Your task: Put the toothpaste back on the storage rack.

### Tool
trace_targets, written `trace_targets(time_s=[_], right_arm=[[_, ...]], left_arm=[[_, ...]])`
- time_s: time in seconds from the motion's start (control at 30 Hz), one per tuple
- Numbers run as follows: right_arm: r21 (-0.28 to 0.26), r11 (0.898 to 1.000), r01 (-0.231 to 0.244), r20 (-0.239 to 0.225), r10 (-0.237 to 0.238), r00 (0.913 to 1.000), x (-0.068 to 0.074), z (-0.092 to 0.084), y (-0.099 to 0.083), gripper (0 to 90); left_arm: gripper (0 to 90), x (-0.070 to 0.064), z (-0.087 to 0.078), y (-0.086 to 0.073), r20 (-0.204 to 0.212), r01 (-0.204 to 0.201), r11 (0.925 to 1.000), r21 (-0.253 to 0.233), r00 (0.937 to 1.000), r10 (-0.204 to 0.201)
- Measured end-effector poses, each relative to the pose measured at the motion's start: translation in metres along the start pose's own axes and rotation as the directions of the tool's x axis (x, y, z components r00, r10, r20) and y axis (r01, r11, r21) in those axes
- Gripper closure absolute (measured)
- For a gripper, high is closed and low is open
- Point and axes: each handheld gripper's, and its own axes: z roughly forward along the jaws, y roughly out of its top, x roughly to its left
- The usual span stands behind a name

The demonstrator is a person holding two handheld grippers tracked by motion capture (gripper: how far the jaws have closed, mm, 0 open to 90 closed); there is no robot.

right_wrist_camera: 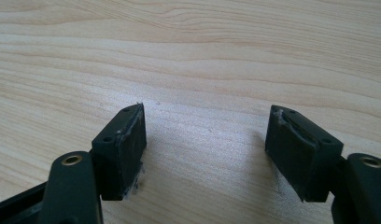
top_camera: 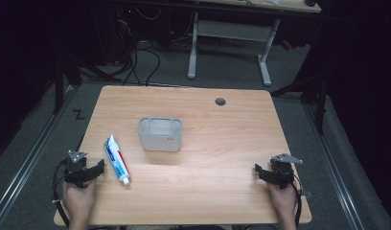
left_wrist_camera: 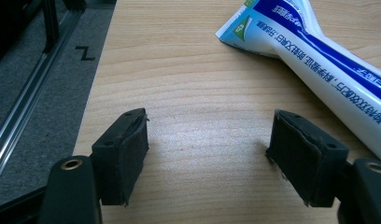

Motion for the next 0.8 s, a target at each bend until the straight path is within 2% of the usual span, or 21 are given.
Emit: trace_targets(time_s=[0.63,0.73,0.8], right_arm=[[0.001,1.000,-0.001,0.002,0.001,1.0000,-0.0005,0.0000,0.0000,29.1],[0.000,1.000,0.000,0.001,0.000,1.0000,-0.0007,0.0000,0.0000,29.1],[0.001,1.000,-0.001,0.002,0.001,1.0000,-0.0007,0.0000,0.0000,29.1]], left_arm=[[25.8,0.0011,0.0000,0.0003,0.018,-0.001,1.0000,0.004,0.9998,0.001],[25.3,0.0001,0.0000,0.0000,0.018,-0.017,0.9998,0.006,0.9997,0.017],[25.3,-0.0002,0.0003,0.0003,0.019,-0.014,0.9999,0.005,0.9997,0.014]])
